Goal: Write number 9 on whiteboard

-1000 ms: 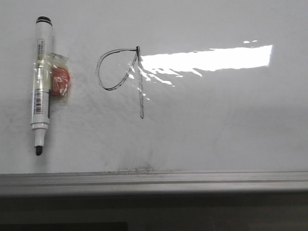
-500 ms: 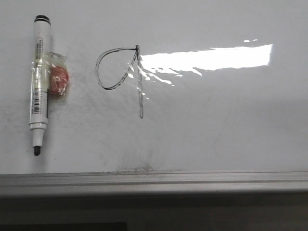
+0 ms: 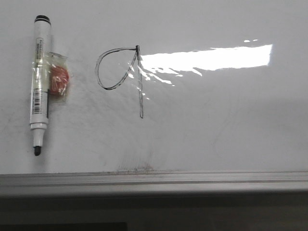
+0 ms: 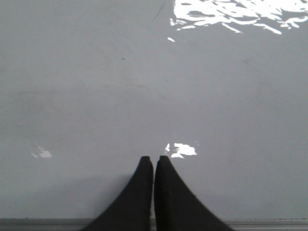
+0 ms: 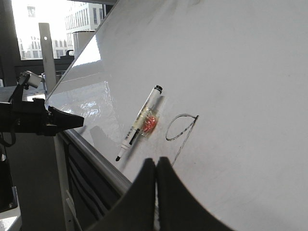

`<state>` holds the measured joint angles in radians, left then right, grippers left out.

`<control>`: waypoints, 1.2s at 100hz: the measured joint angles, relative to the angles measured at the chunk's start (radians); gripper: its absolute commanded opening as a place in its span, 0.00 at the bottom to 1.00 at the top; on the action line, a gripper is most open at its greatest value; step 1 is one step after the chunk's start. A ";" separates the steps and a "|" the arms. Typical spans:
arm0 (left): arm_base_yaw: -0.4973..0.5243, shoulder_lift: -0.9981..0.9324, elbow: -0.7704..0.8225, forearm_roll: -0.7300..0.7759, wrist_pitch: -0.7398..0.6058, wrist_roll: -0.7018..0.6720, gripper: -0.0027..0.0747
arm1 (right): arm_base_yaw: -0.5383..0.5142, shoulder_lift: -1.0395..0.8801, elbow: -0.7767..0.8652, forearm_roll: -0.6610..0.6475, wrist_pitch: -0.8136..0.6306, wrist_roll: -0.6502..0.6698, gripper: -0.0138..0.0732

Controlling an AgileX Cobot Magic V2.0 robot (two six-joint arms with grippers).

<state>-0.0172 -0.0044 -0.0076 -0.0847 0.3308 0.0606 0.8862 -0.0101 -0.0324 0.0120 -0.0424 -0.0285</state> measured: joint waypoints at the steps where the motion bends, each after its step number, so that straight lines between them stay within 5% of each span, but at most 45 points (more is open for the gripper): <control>1: 0.000 0.000 0.000 0.000 0.000 0.000 0.01 | -0.002 0.000 0.002 0.000 0.000 0.000 0.09; 24: 0.000 0.000 0.000 0.000 0.000 0.000 0.01 | -0.144 0.000 0.045 0.000 -0.143 0.000 0.09; 39: 0.000 0.000 0.000 0.000 0.000 0.000 0.01 | -0.413 0.016 0.045 -0.004 -0.145 0.000 0.09; 66: 0.000 0.000 0.000 0.000 0.000 0.000 0.01 | -0.857 0.037 0.045 -0.012 0.105 0.028 0.09; 93: 0.000 0.000 0.000 -0.001 0.000 0.000 0.01 | -0.989 0.000 0.045 -0.012 0.352 0.036 0.09; 120: 0.000 0.000 0.000 -0.001 0.000 0.000 0.01 | -0.994 0.000 0.045 -0.012 0.363 0.028 0.09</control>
<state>-0.0172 -0.0044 -0.0076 -0.0853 0.3308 0.0606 -0.1075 -0.0099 0.0125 0.0000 0.3210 0.0000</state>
